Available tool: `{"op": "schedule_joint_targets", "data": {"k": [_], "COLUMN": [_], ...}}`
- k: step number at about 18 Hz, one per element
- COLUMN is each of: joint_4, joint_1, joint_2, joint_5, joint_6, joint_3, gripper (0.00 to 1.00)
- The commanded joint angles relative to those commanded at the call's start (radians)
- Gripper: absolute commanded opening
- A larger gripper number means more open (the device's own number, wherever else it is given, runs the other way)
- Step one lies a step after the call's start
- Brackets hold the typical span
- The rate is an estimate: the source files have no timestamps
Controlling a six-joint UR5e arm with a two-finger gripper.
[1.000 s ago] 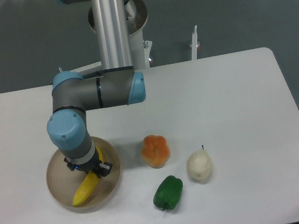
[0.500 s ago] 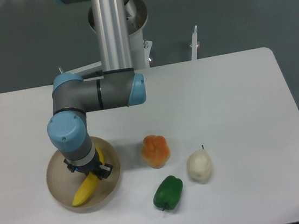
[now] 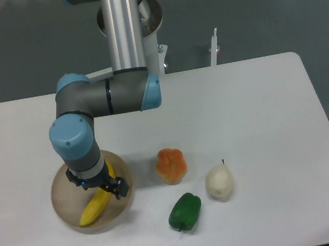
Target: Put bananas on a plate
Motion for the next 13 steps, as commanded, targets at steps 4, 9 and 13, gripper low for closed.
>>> {"op": "schedule_joint_targets", "data": {"k": [4,9,13], "joint_4": [-0.003,-0.014,-0.012], "joint_1": [0.064,0.181,0.245], "joint_2": [0.038,0.098,0.113], "joint_5": [0.034,0.044,0.043], "joint_6": [0.057,0.231,0.345], "joint_3": [-0.001,-0.021,-0.021], "gripper": [1.00,1.00,1.00]}}
